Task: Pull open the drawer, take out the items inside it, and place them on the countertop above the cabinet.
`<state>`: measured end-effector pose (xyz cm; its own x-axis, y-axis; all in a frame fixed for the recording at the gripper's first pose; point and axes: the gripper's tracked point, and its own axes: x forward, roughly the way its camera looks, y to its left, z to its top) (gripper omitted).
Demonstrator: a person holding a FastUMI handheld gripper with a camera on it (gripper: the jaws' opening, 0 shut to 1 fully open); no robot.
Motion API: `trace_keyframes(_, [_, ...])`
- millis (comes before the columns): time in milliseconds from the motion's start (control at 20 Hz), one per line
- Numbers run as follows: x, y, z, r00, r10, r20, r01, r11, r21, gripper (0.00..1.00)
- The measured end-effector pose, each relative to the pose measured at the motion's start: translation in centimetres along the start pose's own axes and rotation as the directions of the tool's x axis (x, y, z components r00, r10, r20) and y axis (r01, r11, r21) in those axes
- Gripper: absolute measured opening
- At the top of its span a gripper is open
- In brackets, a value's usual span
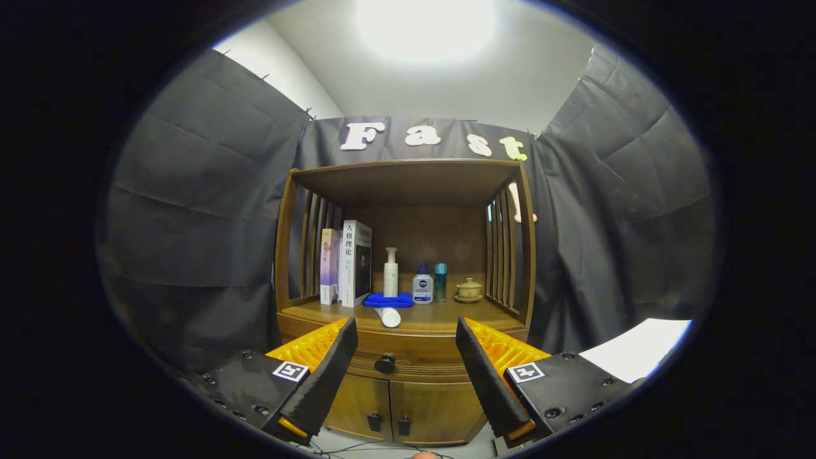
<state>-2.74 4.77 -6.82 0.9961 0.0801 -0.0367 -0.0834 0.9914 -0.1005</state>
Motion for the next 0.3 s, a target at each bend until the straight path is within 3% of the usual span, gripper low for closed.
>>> trace_keyframes(300, [-0.08, -0.59, 0.62, 1.000, -0.007, 0.016, 0.007, 1.000, 0.002, 0.98])
